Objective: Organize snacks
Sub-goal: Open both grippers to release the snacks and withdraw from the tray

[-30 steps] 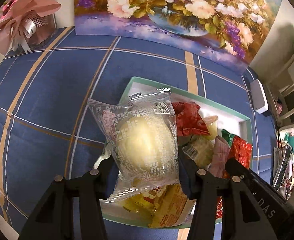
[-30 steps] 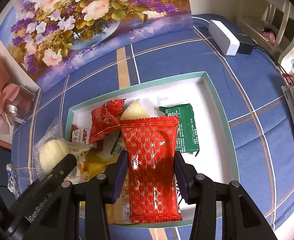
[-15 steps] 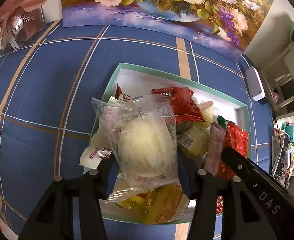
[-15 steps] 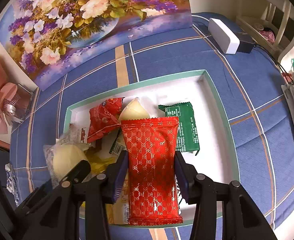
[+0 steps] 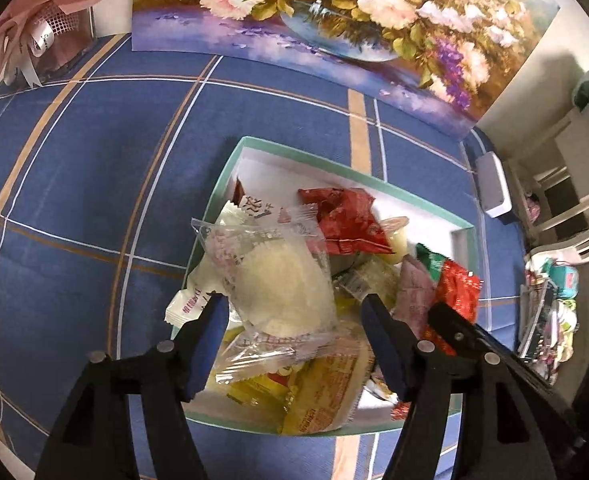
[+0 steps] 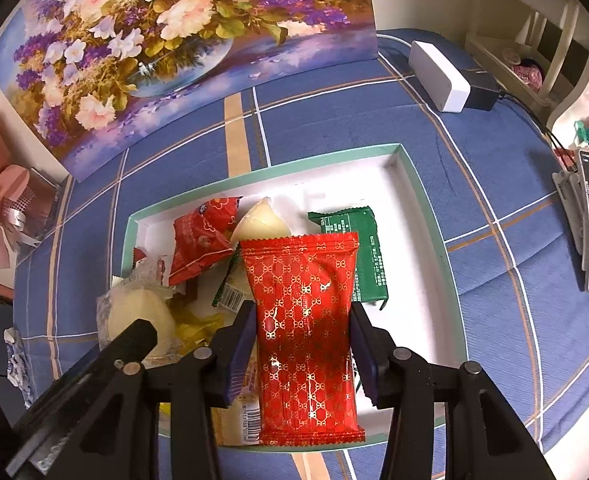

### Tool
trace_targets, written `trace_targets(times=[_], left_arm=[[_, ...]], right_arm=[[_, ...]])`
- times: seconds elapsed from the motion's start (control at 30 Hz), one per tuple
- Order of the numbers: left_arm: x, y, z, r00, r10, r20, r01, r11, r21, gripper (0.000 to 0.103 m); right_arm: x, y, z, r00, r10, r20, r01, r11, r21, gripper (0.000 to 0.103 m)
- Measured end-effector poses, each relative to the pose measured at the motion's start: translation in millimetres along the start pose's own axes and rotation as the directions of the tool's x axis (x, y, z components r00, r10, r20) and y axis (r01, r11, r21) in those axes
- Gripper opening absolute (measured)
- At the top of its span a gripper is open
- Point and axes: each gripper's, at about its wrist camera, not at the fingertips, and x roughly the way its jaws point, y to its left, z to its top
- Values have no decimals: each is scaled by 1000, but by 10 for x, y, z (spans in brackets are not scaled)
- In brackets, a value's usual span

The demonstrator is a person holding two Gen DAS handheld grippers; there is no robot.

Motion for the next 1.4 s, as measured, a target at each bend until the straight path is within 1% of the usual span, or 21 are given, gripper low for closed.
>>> trace_targets(times=[0.07,0.13,0.23,0.4,0.43,0.5,0.53,0.57,0.63,0.7,0.83,0.87,0.9,0.97,1.13,1.33,1.37,1.4], left_arm=[[-42,8,4,1000,-14,2,14,1000,-2,70],[-88,27,12,1000,-18,10,19,1000,-6,71],[-142,74,28,1000,2,25,-1,1000,-8,73],[-204,197,84,998,47,40,-46,999,-23,73],[-212,231,96,997,64,43,-63,998,-25,73],[-229,294,117,991,120,54,-119,993,-19,76],[-234,320,127,986,153,61,-153,988,-13,85],[-241,349,140,979,190,71,-190,982,-8,91],[-265,402,159,967,239,89,-239,971,-4,92],[-283,460,180,959,264,100,-265,964,-5,92],[-342,566,217,946,300,124,-300,954,-18,98],[-354,588,218,944,303,128,-303,953,-21,99],[-376,611,217,943,305,132,-305,952,-26,99],[-396,652,220,940,310,140,-307,951,-39,102],[-450,707,208,938,310,153,-306,951,-47,102],[-548,720,167,921,349,174,-343,937,-62,102],[-563,713,158,914,366,174,-361,931,-61,102],[-577,700,143,904,392,170,-388,920,-58,102]], right_arm=[[-21,-4,6,1000,8,2,-8,1000,6,52],[-45,-7,11,1000,7,7,-8,1000,6,62],[-74,4,11,1000,-8,18,8,1000,3,62],[-59,45,-6,1000,-24,12,24,1000,-9,63],[-53,60,-10,1000,-27,11,28,1000,-14,66],[-39,119,-21,999,-33,11,34,999,-39,72],[-34,141,-28,999,-32,12,33,998,-48,75],[-30,177,-38,999,-31,14,31,998,-60,76],[-27,242,-57,999,-26,19,28,996,-80,85],[-34,312,-74,999,-24,31,27,995,-99,87],[-50,428,-100,998,-22,51,28,991,-130,97],[-53,461,-109,998,-22,56,30,990,-141,98],[-56,489,-116,998,-24,61,33,988,-150,102],[-69,533,-134,997,-27,73,38,986,-163,103],[-117,599,-177,995,-21,95,38,984,-174,103],[-229,671,-261,993,-18,118,39,983,-181,103],[-253,681,-283,993,-14,120,36,983,-180,103],[-277,690,-305,992,-12,123,35,983,-180,103]])
